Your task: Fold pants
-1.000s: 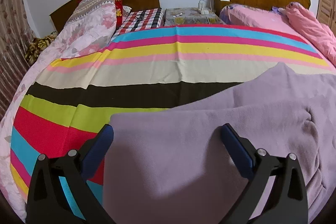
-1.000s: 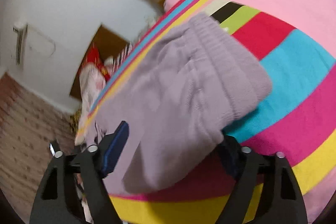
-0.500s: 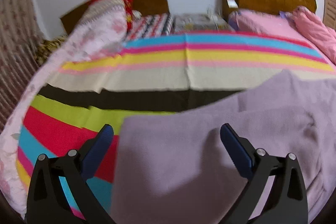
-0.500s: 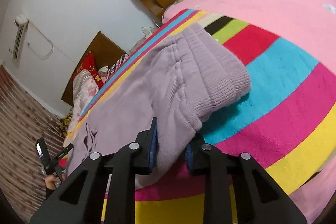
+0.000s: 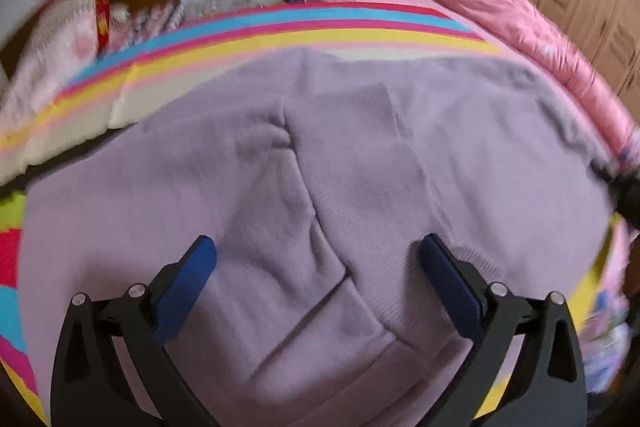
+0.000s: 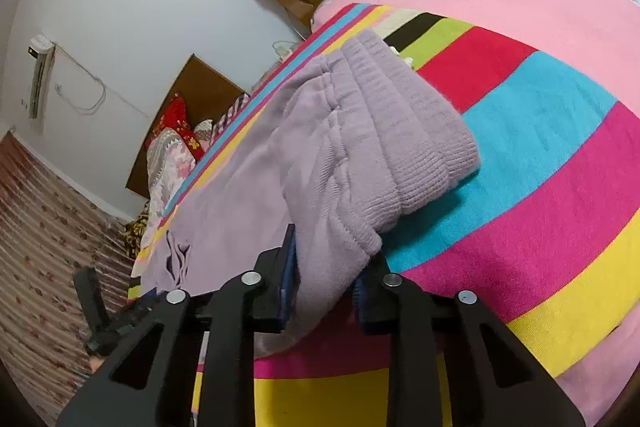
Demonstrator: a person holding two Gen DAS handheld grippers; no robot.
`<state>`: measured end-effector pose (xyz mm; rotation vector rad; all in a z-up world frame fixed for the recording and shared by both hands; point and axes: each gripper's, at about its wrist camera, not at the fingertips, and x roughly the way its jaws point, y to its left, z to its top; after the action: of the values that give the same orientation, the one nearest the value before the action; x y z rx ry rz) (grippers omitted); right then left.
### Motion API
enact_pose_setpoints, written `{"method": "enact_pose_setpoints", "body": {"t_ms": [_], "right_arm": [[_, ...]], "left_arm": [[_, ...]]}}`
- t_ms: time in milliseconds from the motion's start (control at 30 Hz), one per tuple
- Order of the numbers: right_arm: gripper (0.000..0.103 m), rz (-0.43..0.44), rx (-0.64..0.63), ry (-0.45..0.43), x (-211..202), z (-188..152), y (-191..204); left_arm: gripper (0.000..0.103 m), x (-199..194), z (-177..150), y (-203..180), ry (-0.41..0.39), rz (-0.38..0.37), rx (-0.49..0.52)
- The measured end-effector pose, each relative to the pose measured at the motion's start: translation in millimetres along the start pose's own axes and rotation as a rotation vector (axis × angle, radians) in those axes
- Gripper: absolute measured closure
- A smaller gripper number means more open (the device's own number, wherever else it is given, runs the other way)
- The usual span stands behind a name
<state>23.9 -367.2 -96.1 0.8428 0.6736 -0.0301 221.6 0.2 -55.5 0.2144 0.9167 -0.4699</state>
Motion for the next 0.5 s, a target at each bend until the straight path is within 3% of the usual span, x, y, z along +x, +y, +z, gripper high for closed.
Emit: {"method": "enact_pose_setpoints", "body": {"t_ms": [167, 233, 300, 367, 400, 500], "right_arm": [[0.084, 0.044, 0.059, -0.072, -9, -2, 6], [0.084, 0.027, 0.027, -0.106, -14, 1, 22], [0.085, -0.014, -0.128, -0.163, -21, 6, 67], [0.085, -0.033, -0.317, -0.213, -22, 5, 122], [0.085, -0.030, -0.399, -0.230, -20, 2, 148], [0.085, -0.005, -0.691, -0.258, 0, -28, 236]], "left_arm": [[0.001, 0, -3, 1, -0.018, 0.002, -0.039], [0.005, -7, -4, 6, -0.022, -0.027, -0.060], [0.011, -41, -8, 34, -0.107, -0.203, -0.203], [0.009, -76, -18, 70, -0.237, -0.298, -0.352], [0.009, -92, -25, 88, -0.283, -0.287, -0.414], [0.009, -121, -47, 130, -0.325, -0.193, -0.507]]}}
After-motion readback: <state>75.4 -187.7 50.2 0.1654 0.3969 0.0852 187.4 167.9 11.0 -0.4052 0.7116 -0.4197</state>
